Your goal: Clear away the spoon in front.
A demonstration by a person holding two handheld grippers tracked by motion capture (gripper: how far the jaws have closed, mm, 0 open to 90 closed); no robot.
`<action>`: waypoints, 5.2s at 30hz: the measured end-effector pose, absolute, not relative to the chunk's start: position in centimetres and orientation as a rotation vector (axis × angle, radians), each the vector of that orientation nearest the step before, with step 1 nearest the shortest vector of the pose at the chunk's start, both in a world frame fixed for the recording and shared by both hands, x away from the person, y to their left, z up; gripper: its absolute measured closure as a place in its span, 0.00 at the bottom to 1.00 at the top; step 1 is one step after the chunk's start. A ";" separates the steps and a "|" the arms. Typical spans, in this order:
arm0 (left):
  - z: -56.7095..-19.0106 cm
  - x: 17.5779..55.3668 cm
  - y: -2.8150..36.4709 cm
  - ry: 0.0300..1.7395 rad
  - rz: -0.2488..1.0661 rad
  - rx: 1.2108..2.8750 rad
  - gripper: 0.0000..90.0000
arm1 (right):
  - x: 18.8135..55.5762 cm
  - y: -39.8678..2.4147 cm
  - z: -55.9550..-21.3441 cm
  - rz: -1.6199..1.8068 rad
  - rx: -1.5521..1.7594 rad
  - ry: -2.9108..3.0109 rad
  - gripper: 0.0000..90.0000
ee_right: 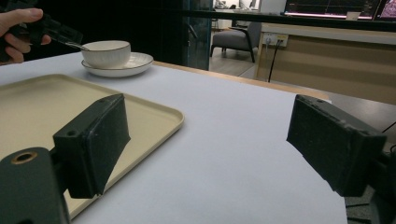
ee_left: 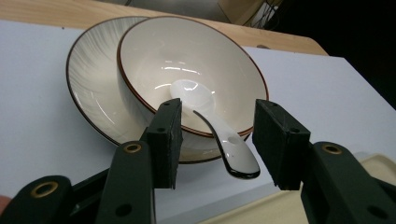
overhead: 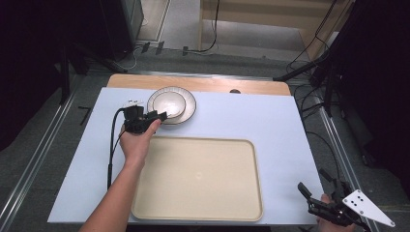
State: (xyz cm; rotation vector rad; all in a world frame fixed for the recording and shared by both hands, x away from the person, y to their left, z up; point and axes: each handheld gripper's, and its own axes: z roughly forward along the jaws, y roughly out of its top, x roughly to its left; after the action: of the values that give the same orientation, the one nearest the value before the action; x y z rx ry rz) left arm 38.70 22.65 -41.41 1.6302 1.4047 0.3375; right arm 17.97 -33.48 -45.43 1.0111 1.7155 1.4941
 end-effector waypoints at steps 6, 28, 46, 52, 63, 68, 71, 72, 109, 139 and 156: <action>-41.7 38.9 22.9 1.449 0.305 1.601 0.65 | 18.0 -33.4 -45.4 1.489 1.002 1.722 0.14; -41.6 38.4 22.9 1.391 0.347 1.612 0.88 | 17.9 -33.3 -45.3 1.485 0.997 1.724 0.14; -40.6 37.3 23.0 1.346 0.376 1.584 0.95 | 18.0 -33.3 -45.3 1.486 0.995 1.724 0.14; -40.0 36.3 23.4 1.317 0.397 1.563 0.95 | 18.0 -33.2 -45.3 1.483 0.996 1.725 0.14; -38.5 33.3 23.4 1.267 0.448 1.541 0.95 | 17.9 -33.3 -45.2 1.495 0.989 1.715 0.14; -38.2 31.9 23.5 1.244 0.450 1.542 0.95 | 17.9 -33.3 -45.2 1.495 0.987 1.718 0.14; -38.0 31.0 23.7 1.235 0.457 1.543 0.95 | 17.9 -33.3 -45.1 1.496 0.984 1.720 0.14; -38.0 30.6 23.8 1.233 0.457 1.538 0.95 | 17.9 -33.3 -45.2 1.497 0.985 1.718 0.14; -41.7 20.5 25.2 1.277 0.477 1.546 0.95 | 17.9 -33.0 -45.1 1.499 0.979 1.722 0.14; -45.3 21.0 25.4 1.408 0.478 1.641 0.94 | 18.0 -32.9 -45.1 1.506 0.973 1.724 0.14; -45.5 21.2 25.7 1.418 0.493 1.678 0.75 | 18.0 -32.9 -45.1 1.506 0.972 1.725 0.14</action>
State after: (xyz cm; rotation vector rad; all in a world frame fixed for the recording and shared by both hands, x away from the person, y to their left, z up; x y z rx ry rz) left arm 21.17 25.69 -45.45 1.6777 1.4179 0.4930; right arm 17.98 -32.88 -45.10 0.9722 1.7245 1.5060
